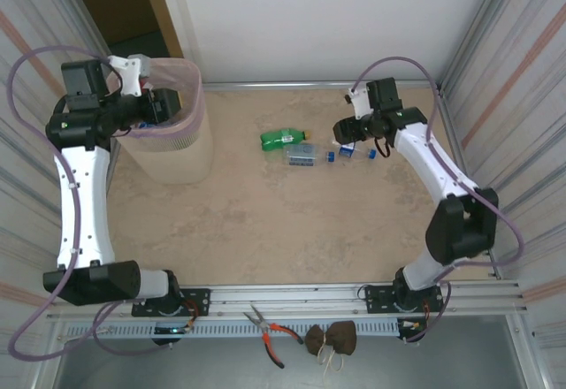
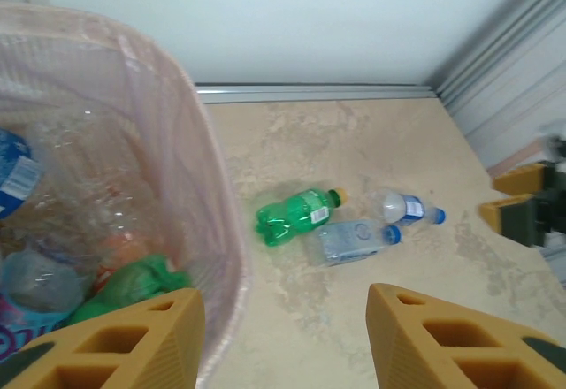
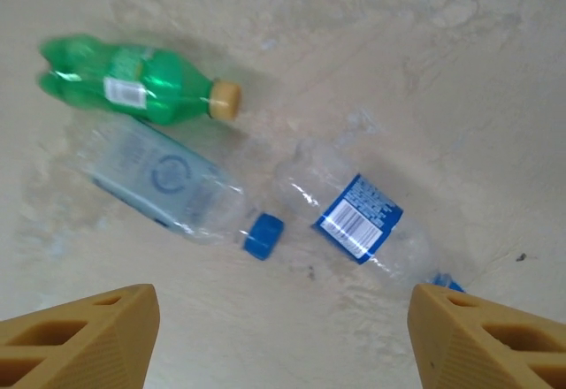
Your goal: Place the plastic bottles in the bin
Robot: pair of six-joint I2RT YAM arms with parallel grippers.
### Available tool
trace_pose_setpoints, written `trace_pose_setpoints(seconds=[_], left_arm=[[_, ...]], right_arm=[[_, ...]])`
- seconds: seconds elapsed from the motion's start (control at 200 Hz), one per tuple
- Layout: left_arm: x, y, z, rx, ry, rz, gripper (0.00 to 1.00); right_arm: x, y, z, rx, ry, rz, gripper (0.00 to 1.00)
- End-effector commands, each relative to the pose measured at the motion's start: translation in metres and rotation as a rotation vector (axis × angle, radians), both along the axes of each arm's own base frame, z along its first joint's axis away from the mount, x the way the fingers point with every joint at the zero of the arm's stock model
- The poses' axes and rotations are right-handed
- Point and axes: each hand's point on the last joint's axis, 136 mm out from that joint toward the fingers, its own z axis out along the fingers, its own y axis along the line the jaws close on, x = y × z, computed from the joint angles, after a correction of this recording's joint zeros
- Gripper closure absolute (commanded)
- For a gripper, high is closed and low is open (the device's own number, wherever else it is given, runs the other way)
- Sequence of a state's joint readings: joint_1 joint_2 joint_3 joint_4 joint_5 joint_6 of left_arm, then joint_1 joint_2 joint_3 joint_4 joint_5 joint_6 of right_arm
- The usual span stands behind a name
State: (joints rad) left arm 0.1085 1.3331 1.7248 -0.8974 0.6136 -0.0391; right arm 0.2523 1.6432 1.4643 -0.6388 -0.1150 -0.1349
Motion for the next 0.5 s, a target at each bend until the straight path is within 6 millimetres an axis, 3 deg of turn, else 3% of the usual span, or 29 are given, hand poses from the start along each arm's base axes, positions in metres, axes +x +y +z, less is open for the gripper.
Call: trace_pose_setpoints(seconds=[0.0,0.21,0.496], left_arm=[[-0.009,-0.017,0.016,-0.052,-0.053,-0.046,0.49],[-0.015,-0.039,0.013,-0.066,-0.05,-0.103,0.48],[-0.016,-0.046,0.008,-0.072,-0.033,-0.117,0.48]], right_arm=[[-0.004,-0.019,-0.037,-0.199,0.133,0.11,0.28],[0.005,-0.035,-0.095,-0.331,0.326,0.198,0.3],[0.029,-0.051,-0.127,-0.341,0.371,0.222,0.27]])
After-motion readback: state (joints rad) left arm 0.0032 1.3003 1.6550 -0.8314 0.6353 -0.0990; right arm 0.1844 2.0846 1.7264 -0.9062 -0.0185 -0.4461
